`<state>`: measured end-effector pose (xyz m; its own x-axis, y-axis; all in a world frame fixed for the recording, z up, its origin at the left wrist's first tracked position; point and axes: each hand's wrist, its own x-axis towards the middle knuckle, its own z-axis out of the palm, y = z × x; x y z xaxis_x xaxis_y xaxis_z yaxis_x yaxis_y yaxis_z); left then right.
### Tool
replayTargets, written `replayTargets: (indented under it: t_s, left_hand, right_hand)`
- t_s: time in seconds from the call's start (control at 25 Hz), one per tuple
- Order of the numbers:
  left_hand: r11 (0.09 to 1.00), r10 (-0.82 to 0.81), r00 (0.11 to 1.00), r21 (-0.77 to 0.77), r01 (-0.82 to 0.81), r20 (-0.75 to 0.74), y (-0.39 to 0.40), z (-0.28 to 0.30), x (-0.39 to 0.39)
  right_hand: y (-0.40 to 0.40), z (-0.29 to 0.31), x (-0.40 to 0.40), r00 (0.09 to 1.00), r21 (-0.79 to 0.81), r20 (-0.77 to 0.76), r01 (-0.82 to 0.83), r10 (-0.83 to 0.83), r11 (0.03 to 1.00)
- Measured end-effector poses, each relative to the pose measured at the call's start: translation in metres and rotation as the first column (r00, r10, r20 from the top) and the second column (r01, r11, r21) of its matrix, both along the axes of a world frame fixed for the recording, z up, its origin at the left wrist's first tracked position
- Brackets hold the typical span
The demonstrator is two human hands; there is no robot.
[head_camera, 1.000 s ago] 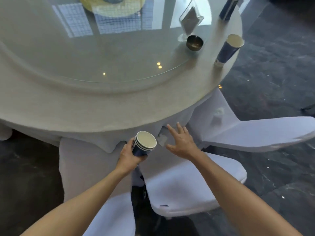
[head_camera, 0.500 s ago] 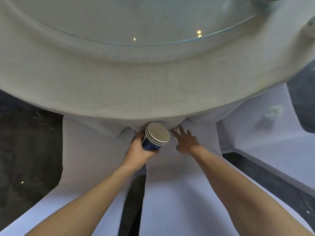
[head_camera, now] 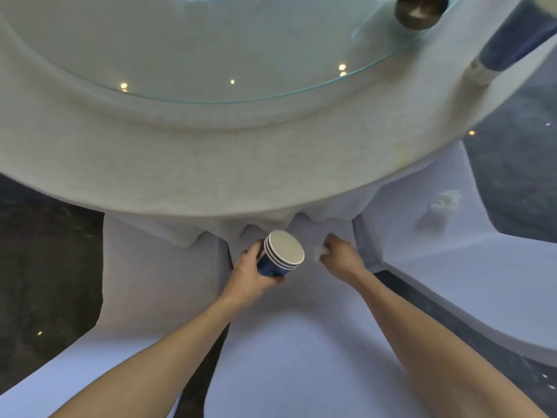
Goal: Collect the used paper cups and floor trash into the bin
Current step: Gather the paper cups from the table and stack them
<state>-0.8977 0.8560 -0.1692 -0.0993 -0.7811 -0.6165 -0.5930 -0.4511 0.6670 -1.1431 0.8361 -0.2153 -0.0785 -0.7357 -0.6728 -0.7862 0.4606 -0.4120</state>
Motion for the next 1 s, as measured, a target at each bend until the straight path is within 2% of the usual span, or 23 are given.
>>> replayTargets:
  t_s: [0.08,0.12,0.2,0.28,0.36,0.48,0.56,0.6,0.8,1.0]
  left_hand:
    - [0.998,-0.047,0.999,-0.031,0.047,0.000,0.001,0.025,-0.029]
    - [0.998,-0.056,0.998,-0.040,0.056,-0.004,0.002,0.035,-0.043]
    - [0.995,-0.069,0.998,-0.075,0.068,-0.009,0.004,0.060,-0.077]
    - [0.989,-0.090,0.996,-0.119,0.089,-0.003,0.009,0.083,-0.110]
    - [0.984,-0.067,0.998,-0.170,0.062,-0.021,0.014,0.103,-0.144]
    - [0.981,-0.036,0.999,-0.192,0.029,-0.033,0.024,0.124,-0.185]
    - [0.977,-0.046,0.998,-0.211,0.036,-0.043,0.029,0.133,-0.211]
    - [0.975,-0.058,0.997,-0.215,0.047,-0.043,0.031,0.136,-0.222]
    - [0.977,-0.064,0.995,-0.206,0.047,-0.079,0.024,0.131,-0.258]
    - [0.976,-0.131,0.985,-0.187,0.109,-0.110,-0.006,0.108,-0.308]
  right_hand:
    - [-0.006,0.060,-0.024,0.973,-0.130,0.113,0.215,-0.201,0.968]
    - [-0.008,0.086,-0.035,0.957,-0.203,0.161,0.273,-0.243,0.940]
    - [-0.011,0.143,-0.060,0.949,-0.324,0.205,0.296,-0.239,0.898]
    - [-0.006,0.183,-0.085,0.929,-0.341,0.275,0.336,-0.249,0.878]
    - [0.005,0.210,-0.109,0.945,-0.365,0.271,0.278,-0.184,0.889]
    - [0.021,0.229,-0.139,0.980,-0.335,0.195,0.042,0.026,0.941]
    - [0.031,0.239,-0.159,0.972,-0.291,0.149,-0.131,0.181,0.948]
    - [0.034,0.241,-0.169,0.967,-0.281,0.145,-0.163,0.210,0.946]
    - [0.024,0.232,-0.211,0.975,-0.306,0.141,-0.119,0.169,0.944]
    - [-0.008,0.201,-0.239,0.959,-0.221,-0.083,-0.282,0.270,0.934]
